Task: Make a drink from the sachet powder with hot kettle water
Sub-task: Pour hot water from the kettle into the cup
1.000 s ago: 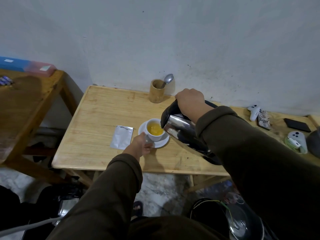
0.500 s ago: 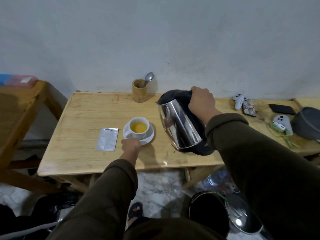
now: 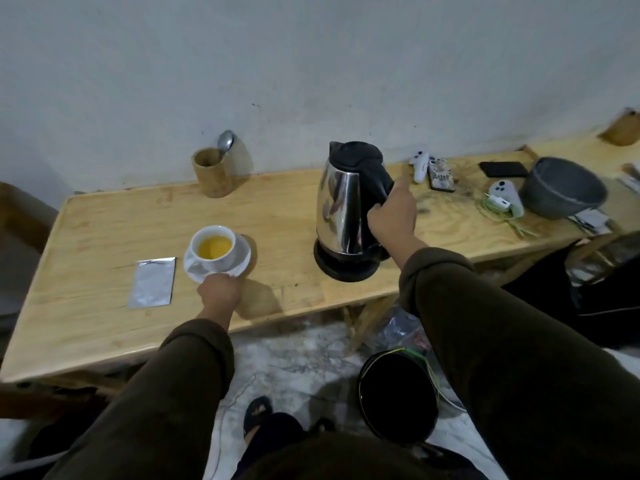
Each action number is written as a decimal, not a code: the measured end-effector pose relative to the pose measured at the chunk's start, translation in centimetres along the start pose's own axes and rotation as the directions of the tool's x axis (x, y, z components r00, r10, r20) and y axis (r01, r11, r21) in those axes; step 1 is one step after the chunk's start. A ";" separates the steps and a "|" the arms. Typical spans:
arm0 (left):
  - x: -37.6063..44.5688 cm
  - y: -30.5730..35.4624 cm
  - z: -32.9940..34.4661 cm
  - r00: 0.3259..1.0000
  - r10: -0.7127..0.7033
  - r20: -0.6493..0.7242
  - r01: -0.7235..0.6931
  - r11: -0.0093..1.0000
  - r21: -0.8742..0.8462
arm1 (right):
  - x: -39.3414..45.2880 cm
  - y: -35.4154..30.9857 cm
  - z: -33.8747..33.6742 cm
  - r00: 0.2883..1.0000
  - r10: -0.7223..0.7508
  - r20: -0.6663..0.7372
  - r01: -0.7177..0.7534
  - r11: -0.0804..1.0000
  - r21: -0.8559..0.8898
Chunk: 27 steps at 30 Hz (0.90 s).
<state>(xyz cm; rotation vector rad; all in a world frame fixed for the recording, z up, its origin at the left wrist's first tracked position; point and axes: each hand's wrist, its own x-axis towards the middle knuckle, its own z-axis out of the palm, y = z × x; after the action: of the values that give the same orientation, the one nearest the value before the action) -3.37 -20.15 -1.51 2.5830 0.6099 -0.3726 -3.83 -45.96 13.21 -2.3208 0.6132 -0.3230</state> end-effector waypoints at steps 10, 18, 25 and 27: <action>-0.1 -0.2 0.8 0.999 0.045 -0.013 -0.045 0.999 -0.008 | -1.3 3.5 0.7 0.997 0.041 -0.062 -0.037 0.997 0.061; 0.1 0.0 1.0 1.000 -0.005 -0.016 0.004 0.995 -0.097 | -2.3 4.3 1.2 0.999 -0.020 -0.039 0.022 0.999 0.039; -0.3 -0.4 0.9 1.000 0.011 0.003 -0.010 0.990 -0.144 | -2.6 4.7 1.3 1.000 -0.002 -0.009 0.002 0.999 0.041; -0.3 -0.5 0.8 1.000 0.014 0.018 -0.011 0.988 -0.156 | -2.7 4.7 1.3 1.000 0.010 -0.007 -0.010 0.999 0.032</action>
<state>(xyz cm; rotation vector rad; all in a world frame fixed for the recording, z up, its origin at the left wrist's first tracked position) -4.00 -20.26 -2.26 2.4303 0.5915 -0.3316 -7.19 -46.88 8.87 -2.2865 0.6193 -0.3344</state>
